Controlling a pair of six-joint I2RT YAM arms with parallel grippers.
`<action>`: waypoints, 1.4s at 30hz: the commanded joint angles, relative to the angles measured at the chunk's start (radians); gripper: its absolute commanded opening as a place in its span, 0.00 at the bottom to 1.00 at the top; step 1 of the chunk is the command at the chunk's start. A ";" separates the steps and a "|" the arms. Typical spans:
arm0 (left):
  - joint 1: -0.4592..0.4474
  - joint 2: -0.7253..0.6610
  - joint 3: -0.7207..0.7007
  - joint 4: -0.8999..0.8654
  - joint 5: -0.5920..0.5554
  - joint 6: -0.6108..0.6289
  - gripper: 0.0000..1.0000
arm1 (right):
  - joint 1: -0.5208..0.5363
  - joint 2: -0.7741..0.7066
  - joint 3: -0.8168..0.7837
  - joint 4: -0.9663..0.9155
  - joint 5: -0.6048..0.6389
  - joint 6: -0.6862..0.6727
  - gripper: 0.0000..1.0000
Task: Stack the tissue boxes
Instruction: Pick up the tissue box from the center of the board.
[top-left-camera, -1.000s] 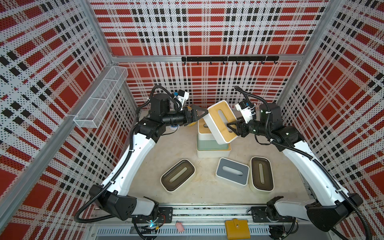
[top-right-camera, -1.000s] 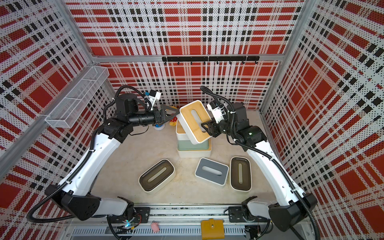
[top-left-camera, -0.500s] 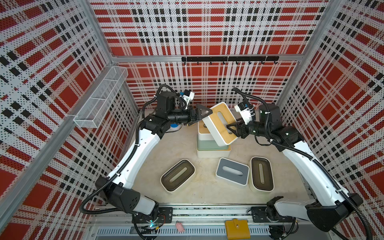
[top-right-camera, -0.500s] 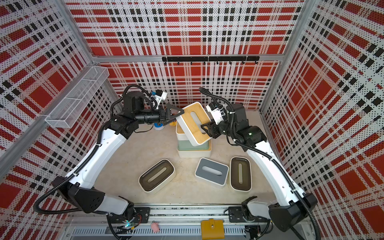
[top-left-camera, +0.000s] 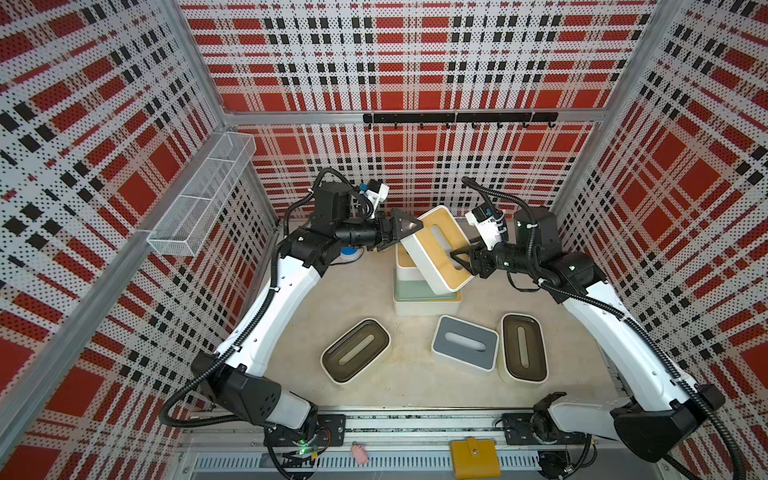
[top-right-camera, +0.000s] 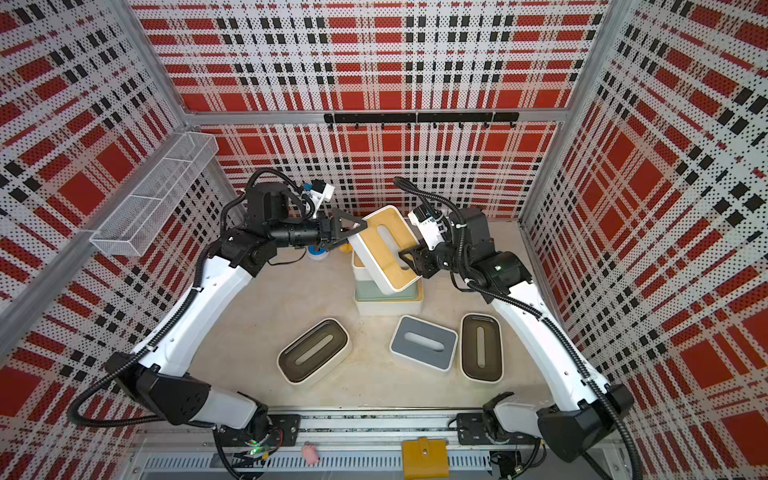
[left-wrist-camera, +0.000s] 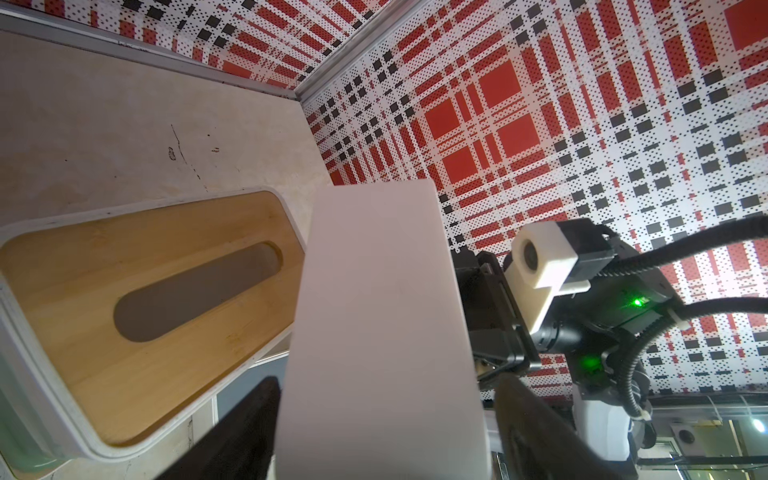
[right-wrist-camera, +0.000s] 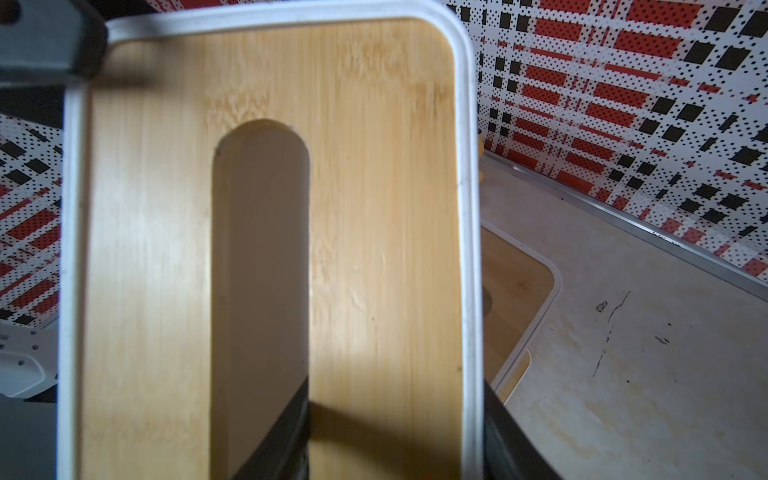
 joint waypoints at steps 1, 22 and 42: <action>-0.006 0.005 0.032 -0.003 0.001 -0.002 0.82 | 0.006 0.002 0.043 0.076 -0.015 -0.028 0.37; 0.018 -0.018 -0.016 0.008 -0.003 -0.044 0.58 | 0.018 0.013 0.057 0.056 -0.015 -0.041 0.37; 0.057 -0.088 -0.143 0.315 0.011 -0.282 0.33 | 0.018 0.071 0.189 0.036 -0.043 -0.001 0.60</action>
